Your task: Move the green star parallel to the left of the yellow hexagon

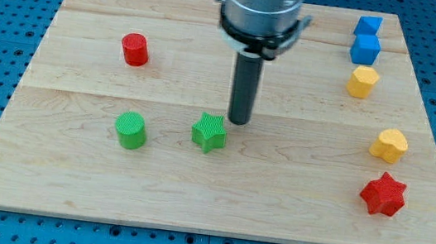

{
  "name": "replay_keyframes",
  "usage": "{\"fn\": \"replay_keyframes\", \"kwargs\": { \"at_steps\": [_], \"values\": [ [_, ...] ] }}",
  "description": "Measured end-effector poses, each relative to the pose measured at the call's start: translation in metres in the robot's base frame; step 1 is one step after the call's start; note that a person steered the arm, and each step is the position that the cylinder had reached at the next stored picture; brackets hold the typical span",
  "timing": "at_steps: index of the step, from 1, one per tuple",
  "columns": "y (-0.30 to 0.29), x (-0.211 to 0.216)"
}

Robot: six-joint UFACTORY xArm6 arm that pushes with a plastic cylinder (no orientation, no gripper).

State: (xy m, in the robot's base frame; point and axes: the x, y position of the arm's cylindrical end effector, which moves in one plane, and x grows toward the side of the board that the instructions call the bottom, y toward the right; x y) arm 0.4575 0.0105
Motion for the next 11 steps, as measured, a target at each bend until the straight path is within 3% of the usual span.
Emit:
{"fn": "replay_keyframes", "kwargs": {
  "at_steps": [2,4,6,7,8,11],
  "values": [
    [-0.049,0.0],
    [-0.062,0.002],
    [-0.082,0.022],
    [-0.068,0.07],
    [-0.063,0.07],
    [0.07,-0.054]
  ]
}}
